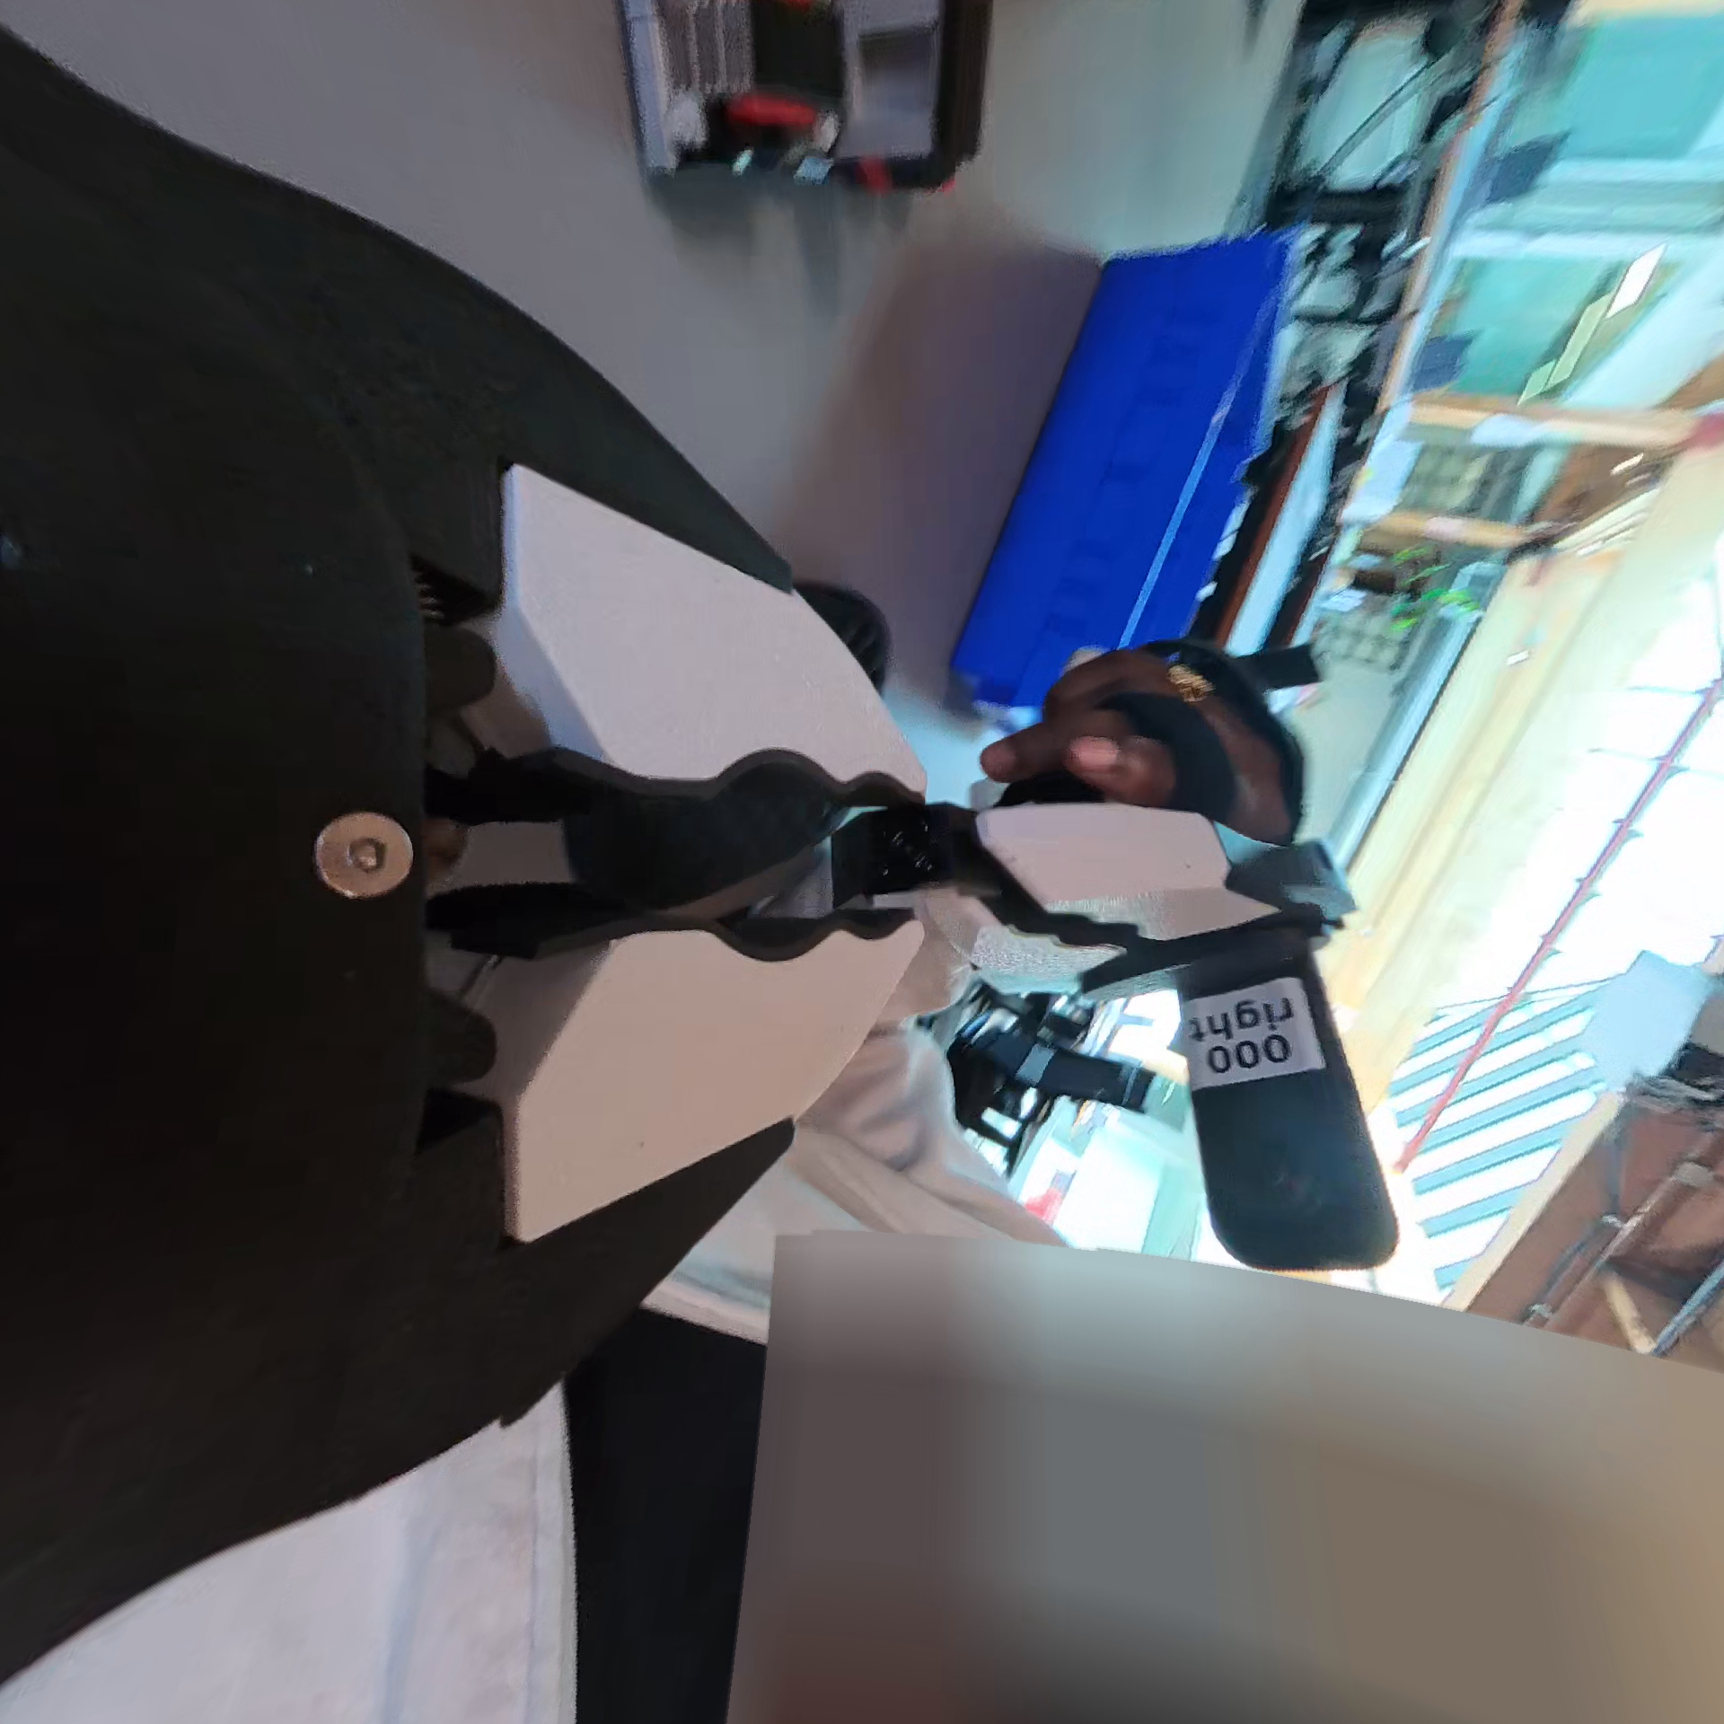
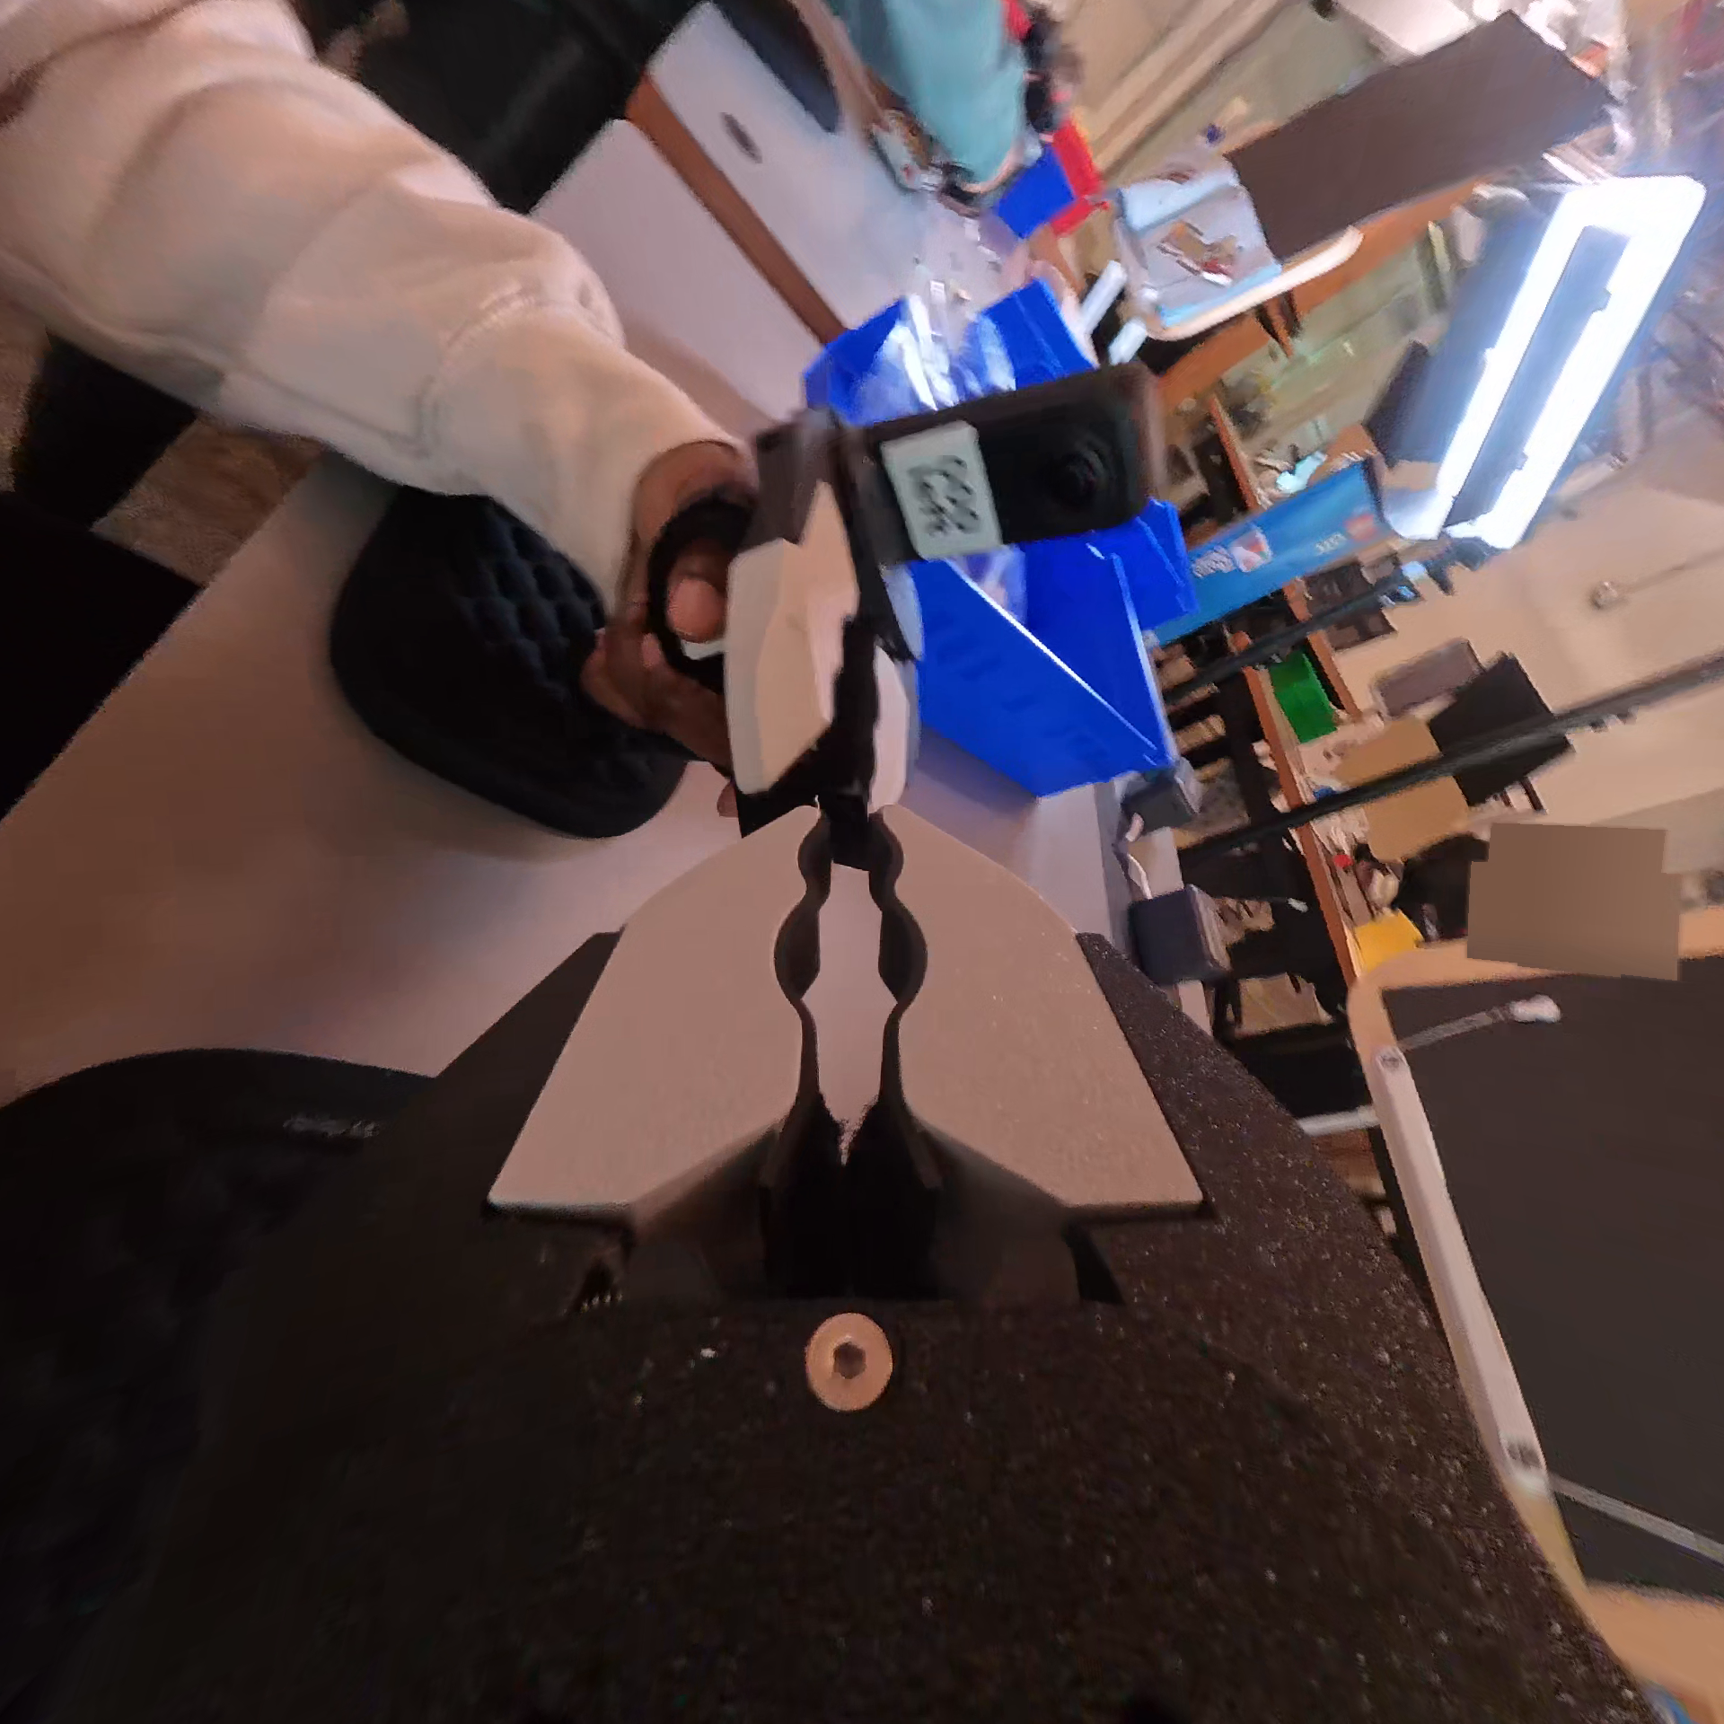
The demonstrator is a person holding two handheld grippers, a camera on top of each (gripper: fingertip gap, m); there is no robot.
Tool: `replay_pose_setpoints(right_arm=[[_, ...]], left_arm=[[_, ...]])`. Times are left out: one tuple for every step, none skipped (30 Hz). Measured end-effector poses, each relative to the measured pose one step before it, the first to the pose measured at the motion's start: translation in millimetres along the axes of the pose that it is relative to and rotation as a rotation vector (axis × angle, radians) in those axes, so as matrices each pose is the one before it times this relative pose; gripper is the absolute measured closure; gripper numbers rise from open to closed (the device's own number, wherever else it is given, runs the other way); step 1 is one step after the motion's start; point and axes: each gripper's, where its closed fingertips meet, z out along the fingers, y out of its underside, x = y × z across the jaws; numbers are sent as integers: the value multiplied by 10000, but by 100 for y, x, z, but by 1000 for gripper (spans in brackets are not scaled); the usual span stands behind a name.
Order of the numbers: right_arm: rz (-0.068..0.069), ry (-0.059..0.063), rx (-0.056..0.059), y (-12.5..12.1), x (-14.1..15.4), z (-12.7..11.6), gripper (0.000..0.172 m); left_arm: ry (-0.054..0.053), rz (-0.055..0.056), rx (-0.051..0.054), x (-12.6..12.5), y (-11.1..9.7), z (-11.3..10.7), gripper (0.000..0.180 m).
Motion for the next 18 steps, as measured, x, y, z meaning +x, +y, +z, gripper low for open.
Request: replay_pose_setpoints(right_arm=[[300,434,-128,288,834,-126,165],[318,350,-140,342,731,-86,165],[368,318,-65,273,654,-24,165],[471,366,-5,197,730,42,165],[538,333,68,100,665,119,165],[673,428,61,114,813,163,165],[793,454,109,85,835,184,165],[911,305,222,2,608,240,165],[964,87,348,-93,284,264,165],[934,-45,396,-93,64,287,165],[829,-80,302,43,15,282,165],[656,-117,153,208,-35,277,165],[404,-164,60,258,-139,254,165],[201,-71,-3,232,-58,175,165],[27,-21,-26,165,-47,120,165],[-64,9,-75,129,-45,77,165],[-84,63,-69,69,25,41,165],[-75,40,-27,2,-22,31,165]], left_arm=[[-424,492,381,-337,-672,-166,157],[-687,726,319,-626,-614,-236,156],[-790,899,283,-714,-582,-288,155],[-802,1006,305,-674,-661,-289,153],[-763,1062,332,-579,-705,-303,153],[-779,1063,367,-594,-751,-304,152],[-785,1057,347,-628,-700,-311,152],[-704,1018,256,-556,-533,-244,151],[-542,884,148,-356,-367,-153,150],[-373,674,50,-185,-200,-61,150],[-262,452,-47,-100,0,21,150],[-212,270,-134,-122,164,64,150],[-138,151,-149,-101,203,57,150],[-98,49,-100,-101,132,27,150],[-125,-32,-51,-211,74,-10,152],[-54,-65,-10,-142,14,-43,155],[74,-87,-15,22,30,-11,157],[97,-86,-70,98,92,33,157]])
